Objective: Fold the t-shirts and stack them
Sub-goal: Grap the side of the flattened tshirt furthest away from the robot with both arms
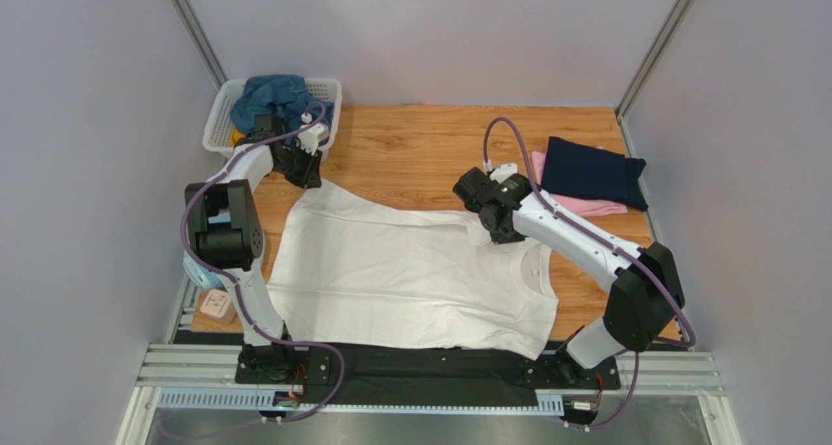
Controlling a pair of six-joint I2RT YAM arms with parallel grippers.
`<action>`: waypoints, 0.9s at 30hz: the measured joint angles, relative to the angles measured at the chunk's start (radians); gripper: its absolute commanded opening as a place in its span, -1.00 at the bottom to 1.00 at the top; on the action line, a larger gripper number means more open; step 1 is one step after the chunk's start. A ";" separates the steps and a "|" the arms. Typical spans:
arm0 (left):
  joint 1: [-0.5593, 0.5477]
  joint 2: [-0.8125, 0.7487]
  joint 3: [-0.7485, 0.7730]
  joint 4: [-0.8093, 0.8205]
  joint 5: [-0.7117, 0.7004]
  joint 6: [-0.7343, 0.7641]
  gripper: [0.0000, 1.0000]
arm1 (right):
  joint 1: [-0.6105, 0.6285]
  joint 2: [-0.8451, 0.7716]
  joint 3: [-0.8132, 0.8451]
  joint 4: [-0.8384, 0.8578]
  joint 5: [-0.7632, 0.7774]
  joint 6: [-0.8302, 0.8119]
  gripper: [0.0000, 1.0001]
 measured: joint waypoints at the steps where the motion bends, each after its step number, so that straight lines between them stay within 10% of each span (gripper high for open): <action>1: 0.000 0.000 0.000 0.000 -0.004 0.000 -0.33 | 0.016 -0.016 -0.014 -0.017 -0.002 0.020 -1.00; 9: -0.016 0.002 0.000 0.004 -0.035 -0.003 -0.25 | 0.111 -0.087 -0.093 -0.120 -0.024 0.137 -1.00; 16: -0.092 0.079 0.087 -0.010 -0.105 -0.006 0.29 | 0.124 -0.089 -0.121 -0.117 -0.054 0.167 -1.00; 27: -0.116 0.124 0.165 -0.047 -0.213 0.006 0.29 | 0.139 -0.097 -0.188 -0.104 -0.073 0.186 -1.00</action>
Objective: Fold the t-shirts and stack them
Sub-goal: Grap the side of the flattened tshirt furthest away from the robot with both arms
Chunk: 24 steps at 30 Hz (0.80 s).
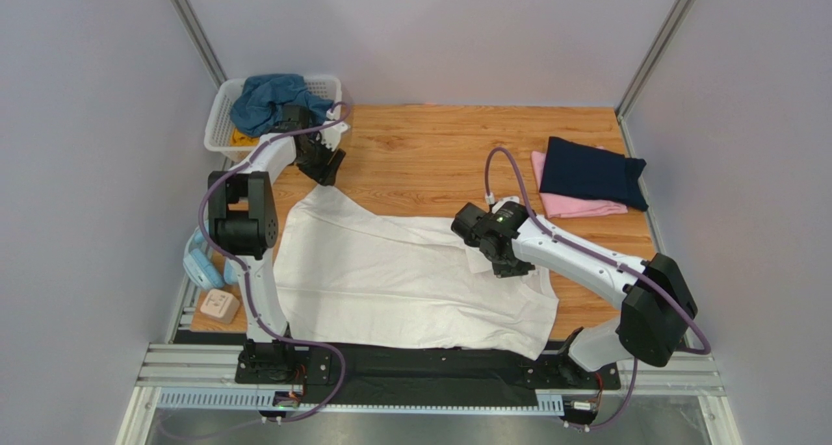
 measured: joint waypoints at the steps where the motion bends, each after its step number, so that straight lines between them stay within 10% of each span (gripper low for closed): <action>1: 0.000 0.004 0.000 -0.005 -0.005 0.003 0.29 | 0.000 -0.006 -0.002 0.000 -0.001 0.002 -1.00; 24: -0.024 0.121 0.168 -0.243 -0.055 0.061 0.20 | 0.000 -0.082 -0.013 -0.009 0.002 0.016 -1.00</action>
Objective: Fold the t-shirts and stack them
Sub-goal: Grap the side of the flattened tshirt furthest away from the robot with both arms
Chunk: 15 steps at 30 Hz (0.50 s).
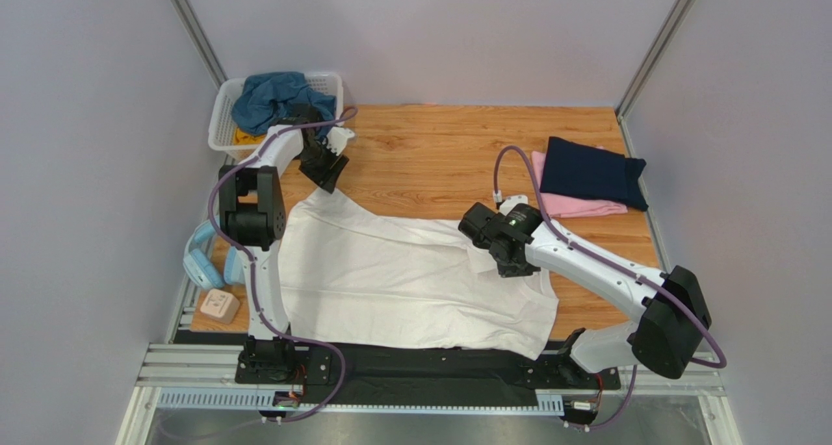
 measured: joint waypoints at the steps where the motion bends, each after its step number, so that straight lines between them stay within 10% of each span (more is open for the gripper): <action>1: 0.000 0.001 0.002 -0.003 0.000 0.002 0.18 | 0.000 -0.002 0.000 -0.001 0.002 0.001 -1.00; 15: -0.023 -0.091 -0.198 0.096 -0.060 0.043 0.20 | 0.000 -0.054 0.000 -0.032 0.030 0.006 -1.00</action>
